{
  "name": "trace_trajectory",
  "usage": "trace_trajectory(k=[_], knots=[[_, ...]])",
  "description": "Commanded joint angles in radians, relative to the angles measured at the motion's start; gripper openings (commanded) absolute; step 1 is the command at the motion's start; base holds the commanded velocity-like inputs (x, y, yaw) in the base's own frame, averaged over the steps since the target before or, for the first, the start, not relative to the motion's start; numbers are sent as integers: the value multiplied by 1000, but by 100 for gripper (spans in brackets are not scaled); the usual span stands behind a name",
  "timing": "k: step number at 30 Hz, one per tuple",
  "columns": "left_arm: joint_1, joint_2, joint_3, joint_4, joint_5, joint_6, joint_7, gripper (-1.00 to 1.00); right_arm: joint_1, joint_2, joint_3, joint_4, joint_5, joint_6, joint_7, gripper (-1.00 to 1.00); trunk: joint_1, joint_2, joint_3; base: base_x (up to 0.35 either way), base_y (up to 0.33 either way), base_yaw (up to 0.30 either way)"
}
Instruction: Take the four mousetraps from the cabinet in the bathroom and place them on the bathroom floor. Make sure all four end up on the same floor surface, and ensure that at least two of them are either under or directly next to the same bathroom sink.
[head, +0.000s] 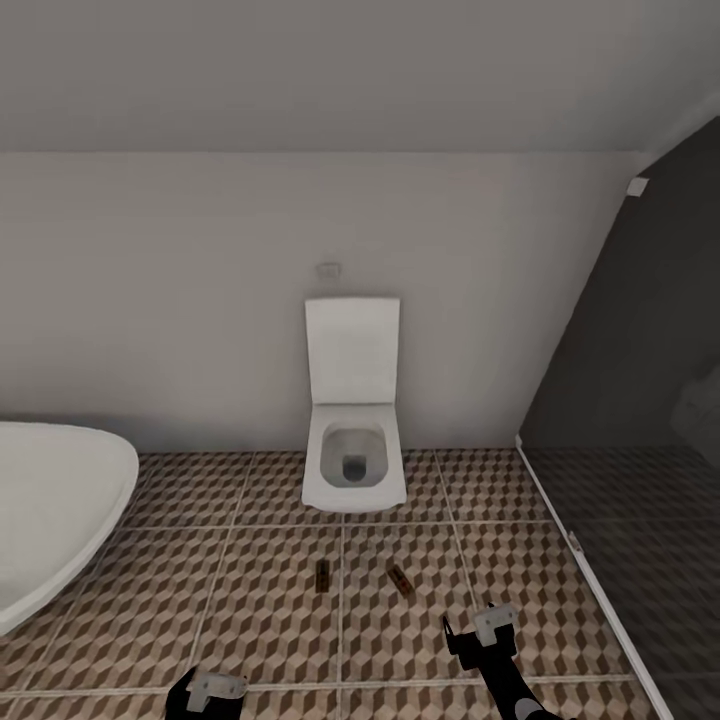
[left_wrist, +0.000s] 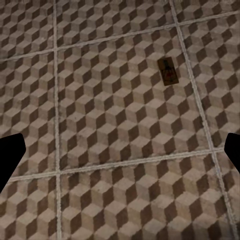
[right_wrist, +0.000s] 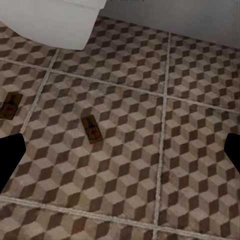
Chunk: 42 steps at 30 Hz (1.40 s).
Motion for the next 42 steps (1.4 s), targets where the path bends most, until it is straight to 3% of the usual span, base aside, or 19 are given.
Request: trace_trajectory(k=[1, 42], knots=[[-1, -1, -9, 3, 5, -5, 3, 100, -1, 0, 5, 1, 8, -1, -10, 100, -4, 7, 2, 0, 0, 0], [3, -10, -9, 3, 5, -5, 3, 100, -1, 5, 5, 2, 9, 17, -16, 100, -161, 294, 131, 0, 0, 0]])
